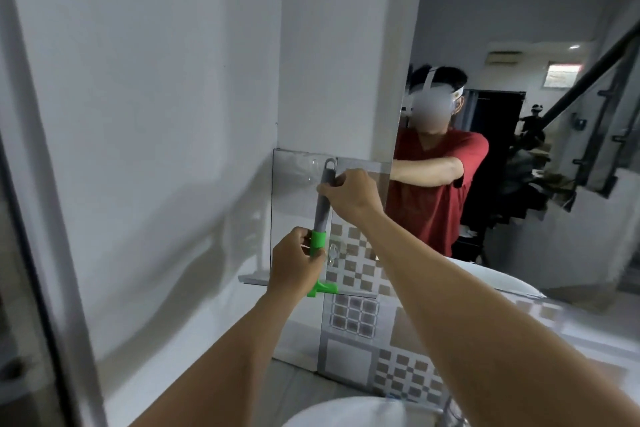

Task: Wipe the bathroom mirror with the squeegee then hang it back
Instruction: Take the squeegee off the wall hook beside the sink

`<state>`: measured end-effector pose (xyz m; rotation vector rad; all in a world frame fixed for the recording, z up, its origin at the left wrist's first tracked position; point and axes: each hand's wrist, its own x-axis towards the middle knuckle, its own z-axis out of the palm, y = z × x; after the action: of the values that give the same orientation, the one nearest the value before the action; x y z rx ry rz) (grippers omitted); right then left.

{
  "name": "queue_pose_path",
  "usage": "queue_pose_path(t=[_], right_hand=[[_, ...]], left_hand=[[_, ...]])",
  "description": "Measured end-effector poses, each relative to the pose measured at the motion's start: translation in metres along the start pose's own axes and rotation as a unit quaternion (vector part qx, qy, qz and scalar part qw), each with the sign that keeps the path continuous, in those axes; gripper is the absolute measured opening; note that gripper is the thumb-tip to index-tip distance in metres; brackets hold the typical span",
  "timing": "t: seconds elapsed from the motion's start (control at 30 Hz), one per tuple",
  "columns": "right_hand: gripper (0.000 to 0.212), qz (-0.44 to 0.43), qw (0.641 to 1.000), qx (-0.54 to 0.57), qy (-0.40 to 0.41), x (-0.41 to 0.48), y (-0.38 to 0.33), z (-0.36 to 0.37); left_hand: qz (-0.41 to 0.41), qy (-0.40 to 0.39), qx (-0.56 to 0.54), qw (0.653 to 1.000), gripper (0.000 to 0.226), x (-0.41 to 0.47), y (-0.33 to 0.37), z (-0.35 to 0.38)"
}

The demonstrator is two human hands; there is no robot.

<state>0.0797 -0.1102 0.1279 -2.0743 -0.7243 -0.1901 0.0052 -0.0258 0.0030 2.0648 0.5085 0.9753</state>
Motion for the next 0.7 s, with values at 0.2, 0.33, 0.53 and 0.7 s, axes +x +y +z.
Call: queue_pose_path(t=[0.2, 0.33, 0.53, 0.7], right_hand=[[0.02, -0.006, 0.998, 0.025, 0.05, -0.039, 0.001, -0.06], [0.046, -0.032, 0.991, 0.016, 0.126, -0.07, 0.012, -0.11], [0.059, -0.088, 0.972, -0.165, 0.143, -0.117, 0.042, -0.192], [0.026, -0.143, 0.909, -0.384, 0.081, -0.153, 0.049, -0.243]], left_hand=[[0.092, 0.01, 0.03, 0.995, 0.028, -0.032, 0.043, -0.002], [0.167, -0.008, 0.063, 0.984, 0.025, -0.051, 0.084, -0.004], [0.25, -0.065, 0.119, 0.959, 0.023, -0.076, 0.146, -0.008], [0.312, -0.09, 0.162, 0.932, 0.034, -0.084, 0.206, -0.009]])
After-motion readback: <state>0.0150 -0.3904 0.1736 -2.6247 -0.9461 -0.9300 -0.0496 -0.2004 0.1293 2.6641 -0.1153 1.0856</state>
